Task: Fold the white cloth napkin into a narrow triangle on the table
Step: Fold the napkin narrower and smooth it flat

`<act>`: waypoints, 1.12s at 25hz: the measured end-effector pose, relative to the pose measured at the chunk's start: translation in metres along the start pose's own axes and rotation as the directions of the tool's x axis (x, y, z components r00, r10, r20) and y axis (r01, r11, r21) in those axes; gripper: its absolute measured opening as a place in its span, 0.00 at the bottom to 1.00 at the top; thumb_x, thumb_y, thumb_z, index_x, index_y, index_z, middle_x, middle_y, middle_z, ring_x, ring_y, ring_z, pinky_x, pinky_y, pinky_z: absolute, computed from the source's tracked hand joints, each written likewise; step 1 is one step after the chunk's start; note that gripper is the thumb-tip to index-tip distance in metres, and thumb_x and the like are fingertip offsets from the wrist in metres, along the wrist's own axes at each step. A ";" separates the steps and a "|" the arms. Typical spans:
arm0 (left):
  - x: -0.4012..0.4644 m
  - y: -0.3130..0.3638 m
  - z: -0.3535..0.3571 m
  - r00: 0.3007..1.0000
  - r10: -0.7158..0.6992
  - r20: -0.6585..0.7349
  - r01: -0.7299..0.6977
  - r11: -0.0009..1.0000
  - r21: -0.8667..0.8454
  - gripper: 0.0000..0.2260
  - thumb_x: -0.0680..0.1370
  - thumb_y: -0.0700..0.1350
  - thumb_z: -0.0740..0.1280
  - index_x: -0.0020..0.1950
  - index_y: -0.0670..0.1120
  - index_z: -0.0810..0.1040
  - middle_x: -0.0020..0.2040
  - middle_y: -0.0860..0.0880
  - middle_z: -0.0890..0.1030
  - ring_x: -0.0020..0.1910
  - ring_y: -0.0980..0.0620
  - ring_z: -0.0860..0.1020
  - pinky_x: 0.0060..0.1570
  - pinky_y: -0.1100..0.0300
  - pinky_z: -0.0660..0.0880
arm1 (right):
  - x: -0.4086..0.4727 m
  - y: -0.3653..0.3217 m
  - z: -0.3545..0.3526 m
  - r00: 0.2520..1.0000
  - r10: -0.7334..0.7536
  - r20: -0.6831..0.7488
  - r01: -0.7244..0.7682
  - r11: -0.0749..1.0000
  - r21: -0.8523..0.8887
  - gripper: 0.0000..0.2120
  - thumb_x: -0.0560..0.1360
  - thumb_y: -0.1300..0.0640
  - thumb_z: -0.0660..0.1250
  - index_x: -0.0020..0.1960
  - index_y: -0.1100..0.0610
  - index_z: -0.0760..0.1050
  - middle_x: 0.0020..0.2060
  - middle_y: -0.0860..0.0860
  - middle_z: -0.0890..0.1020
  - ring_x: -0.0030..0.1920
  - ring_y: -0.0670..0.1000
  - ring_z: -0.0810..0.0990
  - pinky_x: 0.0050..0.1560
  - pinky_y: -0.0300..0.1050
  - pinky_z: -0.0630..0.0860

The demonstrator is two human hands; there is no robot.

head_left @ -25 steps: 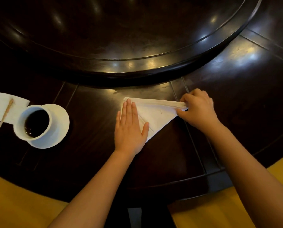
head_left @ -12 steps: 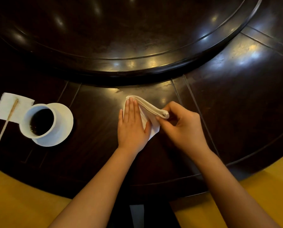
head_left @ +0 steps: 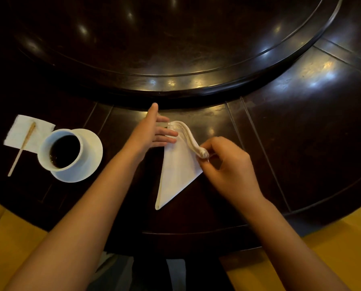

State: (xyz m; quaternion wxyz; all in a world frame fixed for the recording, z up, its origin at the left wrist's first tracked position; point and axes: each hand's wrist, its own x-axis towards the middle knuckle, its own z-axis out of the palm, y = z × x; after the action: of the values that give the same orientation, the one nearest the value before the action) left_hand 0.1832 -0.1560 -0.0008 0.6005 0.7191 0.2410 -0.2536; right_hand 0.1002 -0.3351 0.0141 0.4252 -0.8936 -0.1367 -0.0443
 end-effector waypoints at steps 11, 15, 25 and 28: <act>0.027 0.002 -0.004 0.991 0.128 0.030 -0.128 0.895 0.426 0.12 0.77 0.41 0.65 0.61 0.46 0.75 0.51 0.46 0.79 0.43 0.55 0.79 0.38 0.67 0.76 | -0.036 -0.009 0.060 0.938 -0.273 0.216 0.315 0.929 -0.195 0.05 0.74 0.58 0.65 0.42 0.59 0.77 0.42 0.53 0.81 0.40 0.52 0.77 0.35 0.40 0.68; 0.023 -0.001 -0.013 0.973 0.213 0.092 -0.229 0.820 0.524 0.12 0.76 0.39 0.66 0.58 0.47 0.77 0.48 0.48 0.79 0.45 0.54 0.79 0.44 0.63 0.77 | -0.046 0.001 0.074 0.923 -0.287 0.257 0.342 0.918 -0.202 0.05 0.74 0.57 0.67 0.44 0.59 0.78 0.42 0.54 0.82 0.41 0.53 0.78 0.34 0.43 0.74; 0.025 -0.015 -0.011 0.933 0.356 0.058 -0.322 0.750 0.577 0.11 0.74 0.38 0.66 0.55 0.49 0.79 0.46 0.47 0.80 0.45 0.55 0.77 0.41 0.68 0.72 | -0.037 0.018 0.066 0.967 -0.179 0.181 0.228 0.927 -0.298 0.16 0.77 0.51 0.63 0.61 0.59 0.75 0.62 0.55 0.77 0.65 0.55 0.72 0.65 0.53 0.67; 0.021 -0.018 -0.009 0.935 0.353 0.022 -0.306 0.777 0.550 0.13 0.75 0.38 0.65 0.58 0.48 0.78 0.48 0.48 0.79 0.45 0.56 0.76 0.41 0.67 0.73 | -0.031 0.038 0.062 0.959 -0.005 0.283 0.148 0.860 -0.489 0.32 0.77 0.41 0.57 0.74 0.58 0.56 0.74 0.55 0.60 0.75 0.53 0.51 0.73 0.56 0.48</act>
State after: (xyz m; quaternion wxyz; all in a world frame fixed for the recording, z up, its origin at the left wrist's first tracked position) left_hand 0.1878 -0.1434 -0.0263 0.3952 0.9006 0.0538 -0.1727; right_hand 0.0790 -0.3165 -0.0602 0.1515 -0.9649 -0.2130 0.0274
